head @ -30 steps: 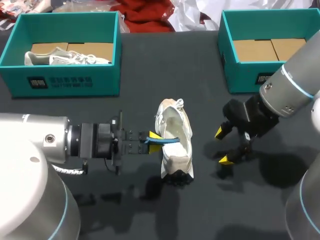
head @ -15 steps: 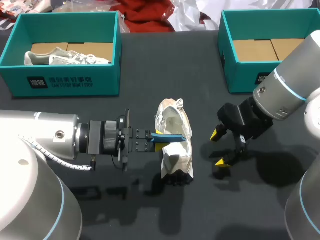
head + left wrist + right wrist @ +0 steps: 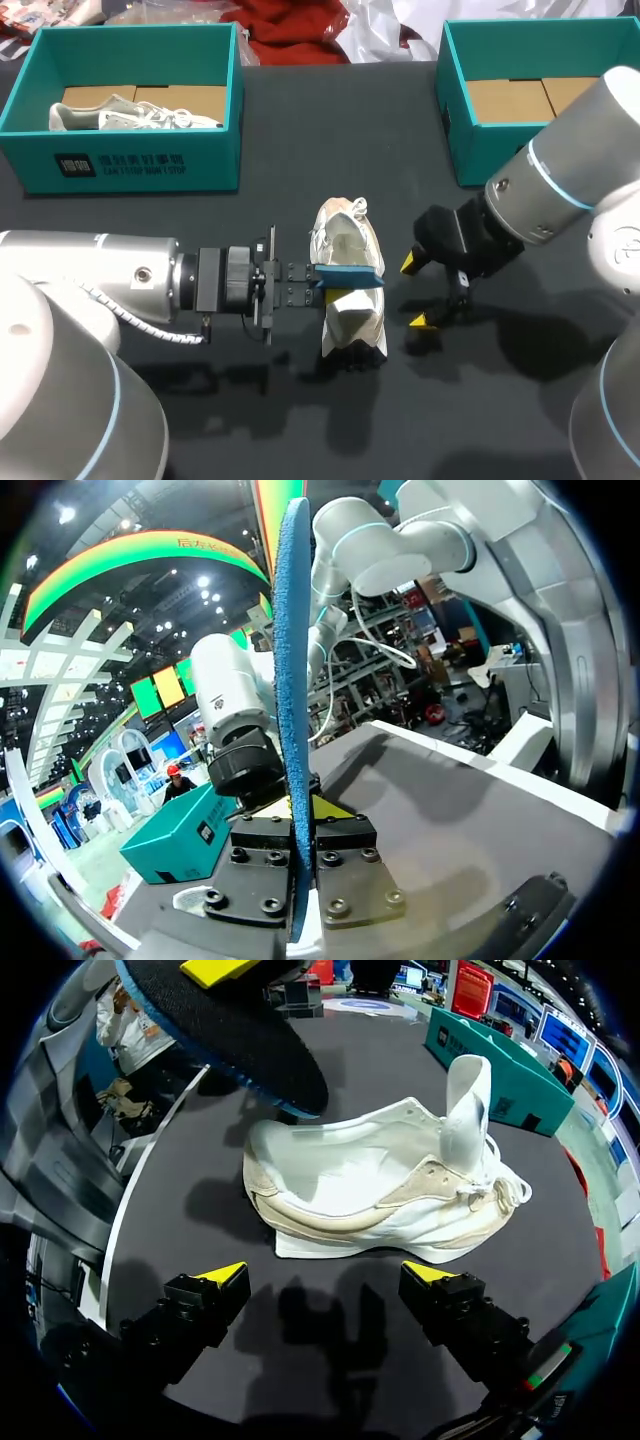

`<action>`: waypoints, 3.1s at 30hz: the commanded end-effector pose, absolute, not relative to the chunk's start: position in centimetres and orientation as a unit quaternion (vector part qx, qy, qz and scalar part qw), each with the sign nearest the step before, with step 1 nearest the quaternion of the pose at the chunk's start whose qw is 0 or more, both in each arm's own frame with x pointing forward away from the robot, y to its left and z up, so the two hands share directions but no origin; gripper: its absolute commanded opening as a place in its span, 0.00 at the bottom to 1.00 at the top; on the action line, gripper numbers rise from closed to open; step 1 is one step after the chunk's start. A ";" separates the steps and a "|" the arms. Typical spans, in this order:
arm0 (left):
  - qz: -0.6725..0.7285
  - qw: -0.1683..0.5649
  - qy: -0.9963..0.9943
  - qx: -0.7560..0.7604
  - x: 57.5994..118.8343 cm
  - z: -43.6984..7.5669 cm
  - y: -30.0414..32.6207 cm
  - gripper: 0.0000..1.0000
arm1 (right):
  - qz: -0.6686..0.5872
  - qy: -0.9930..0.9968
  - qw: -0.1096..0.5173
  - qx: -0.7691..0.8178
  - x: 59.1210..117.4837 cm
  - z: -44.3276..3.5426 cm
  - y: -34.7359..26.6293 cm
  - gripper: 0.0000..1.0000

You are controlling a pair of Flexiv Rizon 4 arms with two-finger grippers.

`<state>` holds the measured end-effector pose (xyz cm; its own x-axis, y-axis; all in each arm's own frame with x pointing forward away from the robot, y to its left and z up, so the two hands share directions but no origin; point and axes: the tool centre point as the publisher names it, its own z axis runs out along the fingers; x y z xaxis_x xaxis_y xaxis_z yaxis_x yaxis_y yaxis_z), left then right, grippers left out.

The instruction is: Take the shoe out of the shoebox, open the shoe tongue, remove and reinsert the insole, then place the shoe into the shoebox

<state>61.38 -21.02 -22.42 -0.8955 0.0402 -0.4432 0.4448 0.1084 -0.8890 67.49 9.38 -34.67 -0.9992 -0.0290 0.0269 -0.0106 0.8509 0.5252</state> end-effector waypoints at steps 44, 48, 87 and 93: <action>-0.641 0.172 0.732 0.158 62.3 -24.1 -22.8 0.00 | -0.247 -0.969 0.017 -0.004 68.8 -36.0 12.3 1.00; -0.644 0.171 0.729 0.158 62.3 -24.2 -22.8 0.00 | -0.247 -0.969 0.017 -0.004 68.8 -36.0 12.3 1.00; -0.654 0.143 0.726 0.159 63.8 -26.2 -23.5 0.00 | -0.247 -0.969 0.017 -0.004 68.8 -36.0 12.3 1.00; -0.653 0.142 0.727 0.158 64.1 -26.7 -23.3 0.00 | -0.247 -0.969 0.017 -0.004 68.8 -36.0 12.3 1.00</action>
<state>63.92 -23.24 -26.46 -0.9099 0.0436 -0.4125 0.4148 0.1002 -0.9044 68.95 12.21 -35.91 -0.9993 -0.0031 0.0372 0.0152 0.8776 0.4792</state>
